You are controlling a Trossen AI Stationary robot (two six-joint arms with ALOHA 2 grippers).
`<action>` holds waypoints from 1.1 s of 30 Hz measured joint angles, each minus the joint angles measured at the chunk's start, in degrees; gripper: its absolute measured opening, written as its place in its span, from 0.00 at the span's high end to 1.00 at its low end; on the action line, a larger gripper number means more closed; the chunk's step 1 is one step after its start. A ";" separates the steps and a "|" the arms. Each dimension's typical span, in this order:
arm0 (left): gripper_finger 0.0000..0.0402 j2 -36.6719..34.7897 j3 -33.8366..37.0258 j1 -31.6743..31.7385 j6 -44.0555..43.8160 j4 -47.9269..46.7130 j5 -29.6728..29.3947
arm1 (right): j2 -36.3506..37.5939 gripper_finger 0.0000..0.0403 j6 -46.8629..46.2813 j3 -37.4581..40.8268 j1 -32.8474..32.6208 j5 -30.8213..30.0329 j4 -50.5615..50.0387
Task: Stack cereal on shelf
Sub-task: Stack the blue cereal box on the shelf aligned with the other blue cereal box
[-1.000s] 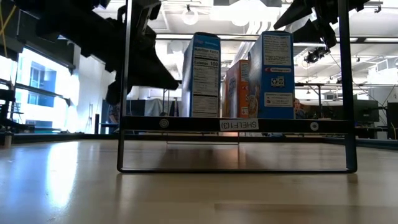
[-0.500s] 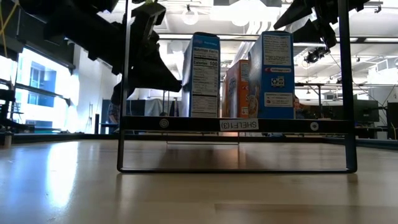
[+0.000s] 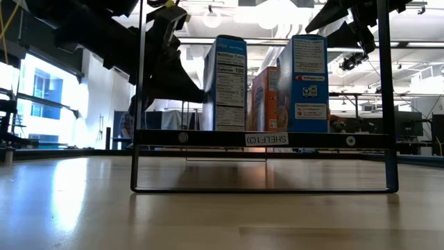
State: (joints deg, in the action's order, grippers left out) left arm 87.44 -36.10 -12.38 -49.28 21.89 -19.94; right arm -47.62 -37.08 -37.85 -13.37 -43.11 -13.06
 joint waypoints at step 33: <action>1.00 -0.44 0.02 2.52 6.56 0.41 11.19 | 0.02 0.41 -0.17 0.00 0.00 0.33 -0.35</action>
State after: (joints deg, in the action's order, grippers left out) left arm 87.00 -36.07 -9.86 -42.72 22.31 -8.75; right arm -47.59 -37.26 -37.85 -13.37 -42.78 -13.41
